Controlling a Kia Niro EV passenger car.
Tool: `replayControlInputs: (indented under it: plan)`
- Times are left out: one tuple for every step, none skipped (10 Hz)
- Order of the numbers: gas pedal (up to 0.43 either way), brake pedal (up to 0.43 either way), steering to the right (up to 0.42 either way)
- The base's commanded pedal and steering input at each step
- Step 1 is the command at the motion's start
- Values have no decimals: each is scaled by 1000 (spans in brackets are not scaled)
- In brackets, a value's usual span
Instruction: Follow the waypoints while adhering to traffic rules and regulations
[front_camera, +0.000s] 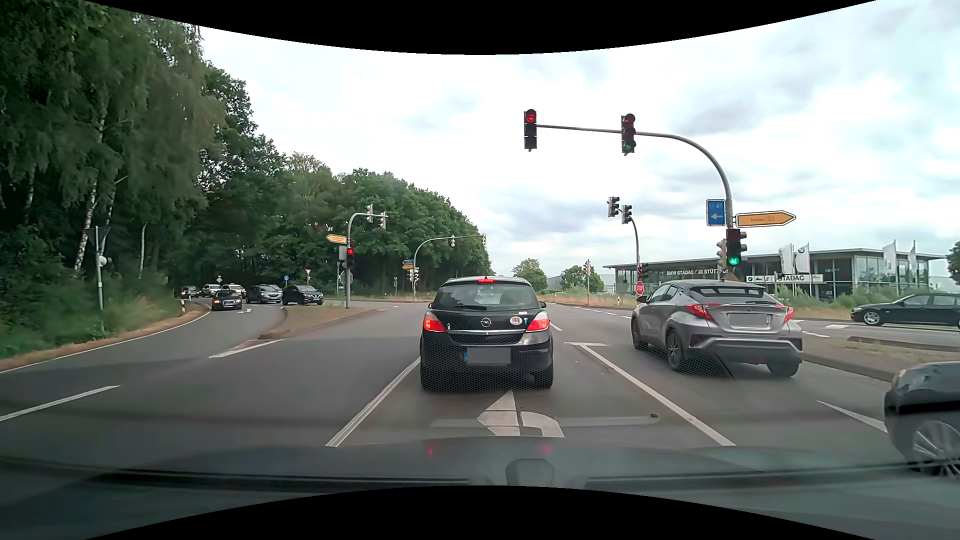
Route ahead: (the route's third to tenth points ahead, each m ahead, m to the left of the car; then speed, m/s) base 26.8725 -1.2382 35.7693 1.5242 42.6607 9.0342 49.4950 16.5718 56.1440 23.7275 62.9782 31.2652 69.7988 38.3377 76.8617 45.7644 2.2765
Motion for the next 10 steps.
replayControlInputs:
  plan:
    - [0, 67, -4]
    - [0, 67, -4]
    - [0, 67, -4]
    - [0, 73, -4]
    - [0, 73, -4]
    - [0, 73, -4]
    - [0, 73, -4]
    - [0, 73, -4]
    - [0, 67, -4]
    - [0, 67, -4]
